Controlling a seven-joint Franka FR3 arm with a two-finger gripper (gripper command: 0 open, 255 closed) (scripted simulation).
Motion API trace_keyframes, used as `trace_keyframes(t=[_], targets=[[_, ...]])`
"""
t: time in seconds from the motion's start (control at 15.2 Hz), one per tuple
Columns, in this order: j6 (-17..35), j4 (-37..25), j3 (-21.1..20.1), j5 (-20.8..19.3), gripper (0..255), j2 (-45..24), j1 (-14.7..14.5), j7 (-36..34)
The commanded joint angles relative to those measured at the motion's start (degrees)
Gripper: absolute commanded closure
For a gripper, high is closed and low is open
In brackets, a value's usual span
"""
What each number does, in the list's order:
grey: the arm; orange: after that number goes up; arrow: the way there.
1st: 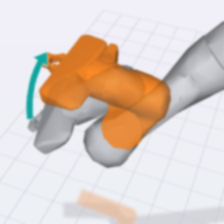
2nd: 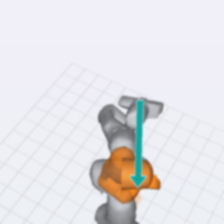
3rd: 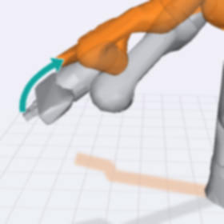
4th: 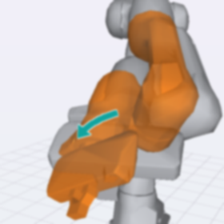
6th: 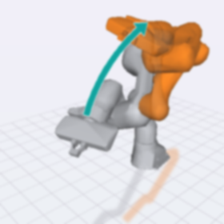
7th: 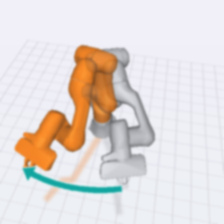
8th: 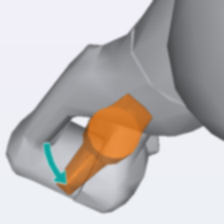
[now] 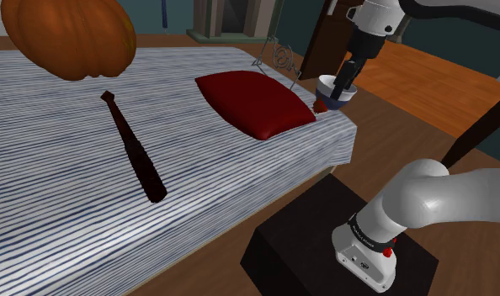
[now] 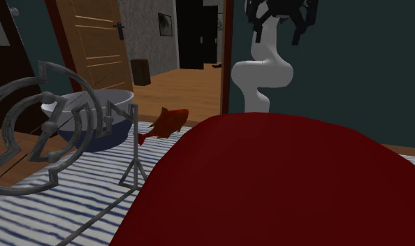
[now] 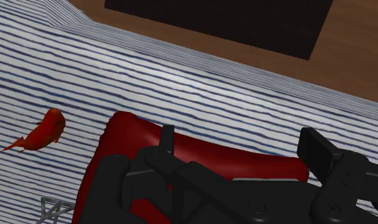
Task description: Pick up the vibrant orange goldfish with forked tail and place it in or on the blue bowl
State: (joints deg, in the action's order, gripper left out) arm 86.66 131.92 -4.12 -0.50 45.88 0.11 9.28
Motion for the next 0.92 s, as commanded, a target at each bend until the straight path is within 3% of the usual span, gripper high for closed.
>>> trace_keyframes(t=[0.0, 0.86], targets=[[0.0, 0.0, 0.0, 0.0, 0, 0.0, 0.0, 0.0], [15.0, -1.0, 5.0, -8.9, 0, -19.1, 7.7, -1.2]])
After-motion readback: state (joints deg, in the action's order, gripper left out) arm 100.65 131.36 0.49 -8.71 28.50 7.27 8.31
